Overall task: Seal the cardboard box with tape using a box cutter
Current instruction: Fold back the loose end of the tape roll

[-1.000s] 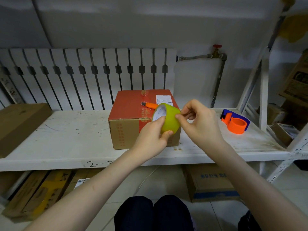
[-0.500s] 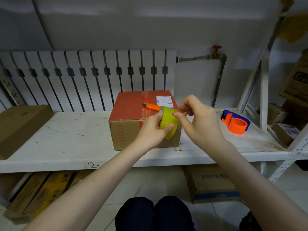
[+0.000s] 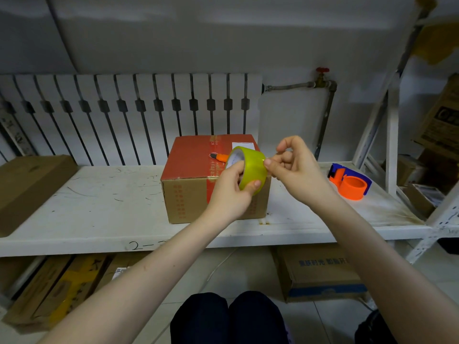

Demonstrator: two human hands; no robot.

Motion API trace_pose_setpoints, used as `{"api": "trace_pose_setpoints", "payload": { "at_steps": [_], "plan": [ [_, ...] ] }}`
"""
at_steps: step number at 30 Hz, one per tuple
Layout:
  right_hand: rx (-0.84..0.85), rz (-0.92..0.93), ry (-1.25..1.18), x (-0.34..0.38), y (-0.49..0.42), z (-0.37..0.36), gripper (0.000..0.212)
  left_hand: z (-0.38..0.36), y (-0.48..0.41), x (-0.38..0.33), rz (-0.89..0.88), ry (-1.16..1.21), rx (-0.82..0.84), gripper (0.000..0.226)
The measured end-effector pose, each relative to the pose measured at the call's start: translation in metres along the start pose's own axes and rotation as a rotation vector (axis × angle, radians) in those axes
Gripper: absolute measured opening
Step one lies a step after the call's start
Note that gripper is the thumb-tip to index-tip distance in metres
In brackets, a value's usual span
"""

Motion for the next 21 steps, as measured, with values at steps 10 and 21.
{"api": "trace_pose_setpoints", "payload": {
  "at_steps": [10,21],
  "plan": [
    [-0.045,-0.107,-0.074,-0.009,0.003,0.002,0.02,0.011,0.009,-0.011,-0.12,-0.116,-0.137,0.019],
    [-0.072,-0.08,-0.084,-0.009,0.002,0.001,0.025,0.012,0.015,-0.015,-0.143,-0.091,-0.146,0.018]
  ]
}}
Point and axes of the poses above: each hand's wrist, its own y-axis away from the middle knuckle, its own z-axis out of the back of the hand, x = y × z, the point moved 10 cm from there along -y, towards the middle knuckle, and after that the axes turned 15 degrees about z, right-handed, at the moved point
